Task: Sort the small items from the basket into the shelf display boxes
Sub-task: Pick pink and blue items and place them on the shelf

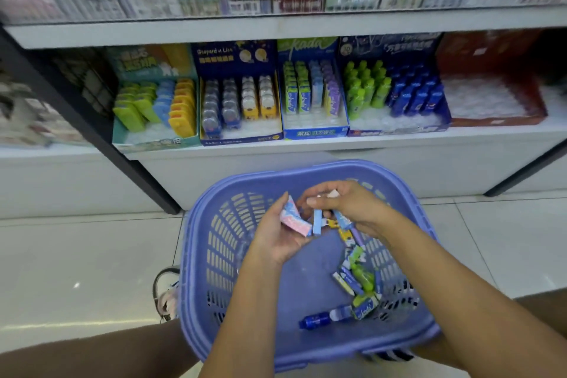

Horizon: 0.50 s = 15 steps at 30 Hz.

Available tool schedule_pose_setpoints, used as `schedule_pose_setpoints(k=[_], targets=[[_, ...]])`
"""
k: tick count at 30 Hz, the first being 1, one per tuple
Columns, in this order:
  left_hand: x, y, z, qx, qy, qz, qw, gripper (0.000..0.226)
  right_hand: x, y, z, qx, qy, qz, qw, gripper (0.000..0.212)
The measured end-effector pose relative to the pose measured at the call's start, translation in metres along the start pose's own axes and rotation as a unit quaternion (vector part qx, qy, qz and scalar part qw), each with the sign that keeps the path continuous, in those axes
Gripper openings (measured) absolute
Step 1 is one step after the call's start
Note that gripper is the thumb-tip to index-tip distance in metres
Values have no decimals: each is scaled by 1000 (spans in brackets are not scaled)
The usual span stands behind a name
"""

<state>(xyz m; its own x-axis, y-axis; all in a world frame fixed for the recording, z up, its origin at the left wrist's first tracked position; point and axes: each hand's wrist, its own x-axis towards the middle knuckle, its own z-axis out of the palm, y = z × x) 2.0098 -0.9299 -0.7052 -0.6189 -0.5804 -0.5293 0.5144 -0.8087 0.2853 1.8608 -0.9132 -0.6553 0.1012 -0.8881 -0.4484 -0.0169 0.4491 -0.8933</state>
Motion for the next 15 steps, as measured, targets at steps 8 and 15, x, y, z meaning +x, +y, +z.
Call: schedule_pose_setpoints(k=[8, 15], targets=[[-29, 7, 27, 37, -11, -17, 999, 38, -21, -21, 10, 49, 53, -75, 995, 36], [-38, 28, 44, 7, 48, 48, 998, 29, -21, -49, -1, 380, 95, 26, 920, 29]])
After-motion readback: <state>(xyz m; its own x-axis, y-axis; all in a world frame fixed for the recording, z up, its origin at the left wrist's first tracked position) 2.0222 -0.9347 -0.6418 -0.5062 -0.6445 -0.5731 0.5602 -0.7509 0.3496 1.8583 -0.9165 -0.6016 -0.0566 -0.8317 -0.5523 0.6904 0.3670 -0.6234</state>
